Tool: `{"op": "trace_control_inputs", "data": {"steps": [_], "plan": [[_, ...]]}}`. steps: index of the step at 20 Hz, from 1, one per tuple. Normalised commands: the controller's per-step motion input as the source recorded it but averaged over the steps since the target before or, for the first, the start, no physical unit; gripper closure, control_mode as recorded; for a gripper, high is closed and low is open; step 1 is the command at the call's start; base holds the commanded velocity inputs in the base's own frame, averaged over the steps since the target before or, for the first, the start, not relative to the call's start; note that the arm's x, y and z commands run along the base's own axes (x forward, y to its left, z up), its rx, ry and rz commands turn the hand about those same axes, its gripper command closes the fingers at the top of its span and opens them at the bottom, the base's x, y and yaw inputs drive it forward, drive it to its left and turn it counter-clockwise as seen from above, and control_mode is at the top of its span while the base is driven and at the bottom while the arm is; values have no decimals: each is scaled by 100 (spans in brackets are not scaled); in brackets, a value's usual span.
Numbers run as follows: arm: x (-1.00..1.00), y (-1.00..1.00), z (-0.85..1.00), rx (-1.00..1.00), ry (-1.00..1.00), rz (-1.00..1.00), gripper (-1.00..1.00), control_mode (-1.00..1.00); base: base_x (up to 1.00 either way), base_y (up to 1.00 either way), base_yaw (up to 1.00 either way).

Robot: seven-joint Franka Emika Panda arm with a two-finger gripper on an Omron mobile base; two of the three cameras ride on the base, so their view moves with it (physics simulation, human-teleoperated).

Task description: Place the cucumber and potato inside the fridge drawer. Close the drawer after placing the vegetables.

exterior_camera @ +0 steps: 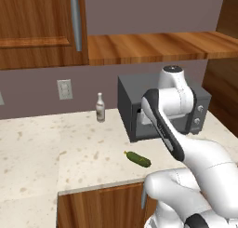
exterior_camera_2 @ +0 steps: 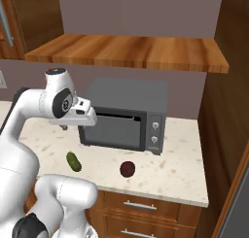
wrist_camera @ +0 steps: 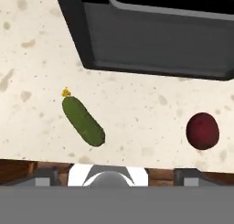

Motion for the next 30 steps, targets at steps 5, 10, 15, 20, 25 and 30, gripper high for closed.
{"op": "trace_control_inputs", "data": {"steps": [5, 10, 15, 20, 25, 30], "plan": [[-10, 37, -76, -21, 13, 4, -100, -100, 0, 0, 0], [0, 10, -51, -9, 9, 8, -100, -100, 0, 0, 0], [3, 7, -65, 0, 6, 7, -100, -100, 0, 0, 0], [24, 19, -62, 4, 6, 5, -100, -100, 0, 0, 0], [52, 0, -31, 11, 0, 16, -100, -100, 0, 0, 0], [45, 0, -31, 4, 5, 16, -100, -100, 0, 0, 0]]}}
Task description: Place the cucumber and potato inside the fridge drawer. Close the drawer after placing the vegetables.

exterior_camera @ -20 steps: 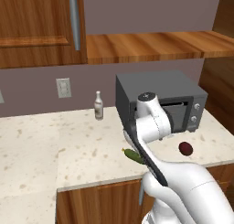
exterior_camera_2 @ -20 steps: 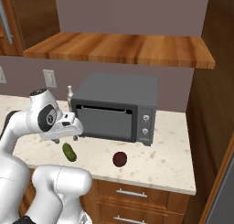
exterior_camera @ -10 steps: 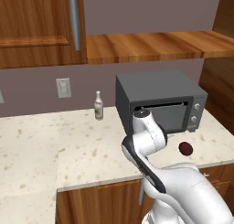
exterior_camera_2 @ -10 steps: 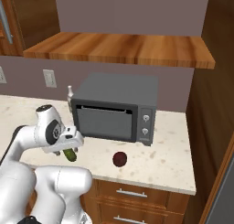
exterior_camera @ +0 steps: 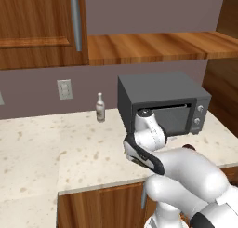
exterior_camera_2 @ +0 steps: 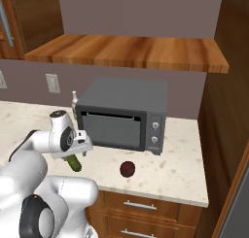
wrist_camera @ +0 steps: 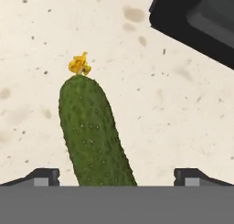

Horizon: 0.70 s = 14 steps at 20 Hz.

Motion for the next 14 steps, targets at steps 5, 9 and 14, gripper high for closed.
{"op": "trace_control_inputs", "data": {"steps": [5, 9, 14], "plan": [[-7, -1, -58, 2, 2, 8, -100, -100, 0, 0, 0], [-1, 0, -47, 2, 3, 5, -100, -100, 0, 0, 0], [0, 0, -52, 0, 6, 6, -100, -100, 0, 0, 0]]}}
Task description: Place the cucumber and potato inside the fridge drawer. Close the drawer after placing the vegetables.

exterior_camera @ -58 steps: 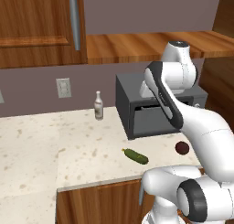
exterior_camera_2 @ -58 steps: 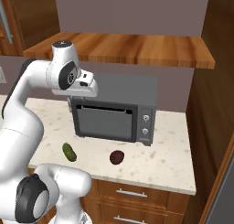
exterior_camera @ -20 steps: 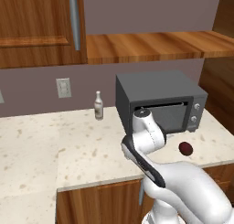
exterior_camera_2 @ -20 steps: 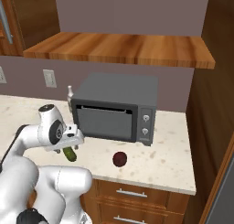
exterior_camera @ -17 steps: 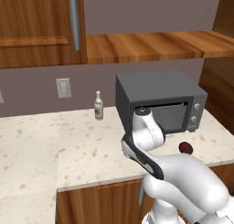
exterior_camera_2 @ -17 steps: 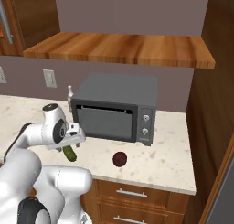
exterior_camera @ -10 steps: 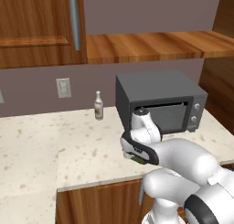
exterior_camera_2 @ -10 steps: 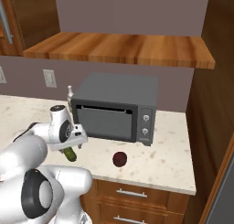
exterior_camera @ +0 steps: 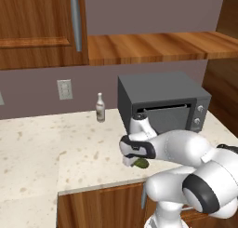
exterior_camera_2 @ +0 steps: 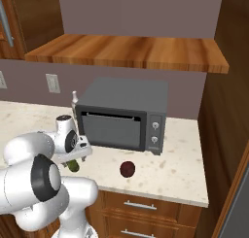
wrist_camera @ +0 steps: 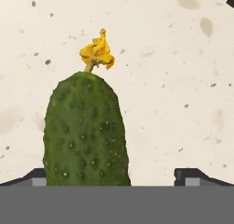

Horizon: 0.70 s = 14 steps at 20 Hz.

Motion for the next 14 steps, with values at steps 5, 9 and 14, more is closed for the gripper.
{"op": "trace_control_inputs", "data": {"steps": [5, 9, 14], "plan": [[-8, 4, -59, 0, 6, 9, 100, -100, 0, 0, 0], [-51, -12, -20, 3, -2, 2, 100, -100, 0, 0, 0], [-80, -7, 31, 4, -14, -10, 100, -100, 0, 0, 0]]}}
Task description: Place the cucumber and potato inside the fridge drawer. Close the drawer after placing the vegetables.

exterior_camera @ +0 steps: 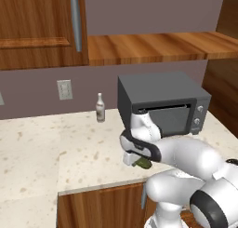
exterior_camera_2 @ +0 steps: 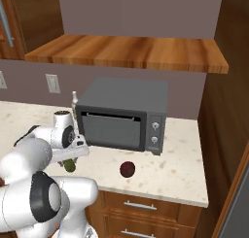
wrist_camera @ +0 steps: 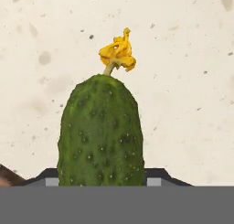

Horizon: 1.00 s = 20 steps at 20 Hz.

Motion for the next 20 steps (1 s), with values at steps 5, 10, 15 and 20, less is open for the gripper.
{"op": "trace_control_inputs", "data": {"steps": [5, 10, 15, 20], "plan": [[-19, 0, 98, 0, -26, 0, 100, -100, 0, 0, 0], [0, 2, 100, 0, -6, 0, 100, -100, 0, 0, 0], [1, -17, 57, 0, 0, -1, 100, -100, 0, 0, 0], [-43, -75, 44, 9, -7, -1, 100, -100, 0, 0, 0]]}}
